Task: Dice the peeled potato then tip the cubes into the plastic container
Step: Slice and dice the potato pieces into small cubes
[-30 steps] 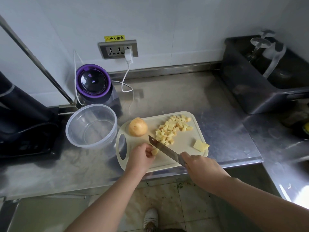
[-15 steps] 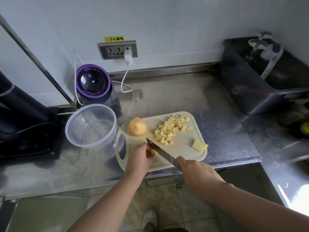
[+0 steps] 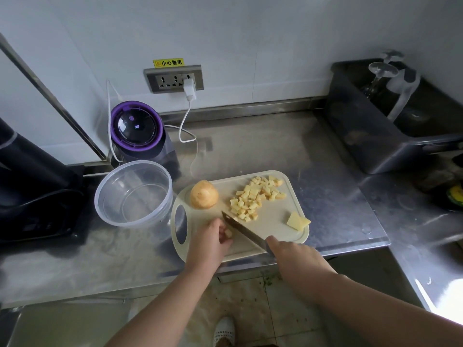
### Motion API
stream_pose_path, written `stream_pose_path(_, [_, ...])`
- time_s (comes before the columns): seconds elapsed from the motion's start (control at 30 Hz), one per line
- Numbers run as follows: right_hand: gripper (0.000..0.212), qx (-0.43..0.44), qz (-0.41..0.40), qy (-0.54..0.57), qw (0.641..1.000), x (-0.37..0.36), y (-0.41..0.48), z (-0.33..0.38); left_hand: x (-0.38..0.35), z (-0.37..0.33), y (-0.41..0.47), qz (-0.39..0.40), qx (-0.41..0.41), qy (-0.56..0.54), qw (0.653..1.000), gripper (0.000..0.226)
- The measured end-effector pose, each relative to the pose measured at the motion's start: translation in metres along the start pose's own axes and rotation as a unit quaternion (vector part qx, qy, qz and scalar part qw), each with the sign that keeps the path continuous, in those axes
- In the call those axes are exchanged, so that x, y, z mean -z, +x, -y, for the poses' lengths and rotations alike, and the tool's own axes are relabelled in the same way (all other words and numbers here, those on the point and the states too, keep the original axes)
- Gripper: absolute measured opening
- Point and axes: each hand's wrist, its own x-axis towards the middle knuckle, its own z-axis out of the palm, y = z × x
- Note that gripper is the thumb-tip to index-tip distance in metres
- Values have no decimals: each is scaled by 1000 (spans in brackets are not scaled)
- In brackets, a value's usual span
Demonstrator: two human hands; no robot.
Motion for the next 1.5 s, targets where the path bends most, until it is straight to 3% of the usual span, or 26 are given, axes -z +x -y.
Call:
stream_pose_path(0.17, [45,-7,-59,-35,998,15,9,-21,0,-6,16,8,-8,6,1000,19])
stream_pose_path(0.5, [66,16,-177,-136,975,39,11,-58,3,-30,47,47,18,-92,994,23])
stream_pose_path(0.67, [64,35,-210,-177,961,43,10,-67,36,-37,48,2,-73,-120,990,20])
stream_pose_path(0.8, [62,80,-257,-229,935,46,10,-71,32,-57,56,97,-176,-19,979,35])
stream_pose_path(0.93, [61,102,-265,-235,929,50,4,-74,19,-59,66,131,-145,35,980,40])
stream_pose_path(1.13, [61,-1,-284,-125,951,46,-10,-101,24,-62,69,0,-24,-162,987,34])
stream_pose_path(1.2, [48,-63,-286,-64,954,48,-15,-108,20,-67,67,-30,5,-148,989,31])
stream_pose_path(1.27, [43,-95,-289,24,952,51,-19,-109,9,-79,63,6,-43,-73,996,28])
stream_pose_path(1.33, [41,-113,-308,60,943,52,-21,-111,-9,-97,59,106,-133,14,985,31])
stream_pose_path(1.43, [39,-117,-310,72,941,52,-22,-112,-32,-118,57,228,-230,120,938,43])
stream_pose_path(1.5, [38,-117,-304,73,943,52,-24,-112,-40,-129,58,267,-282,197,900,49])
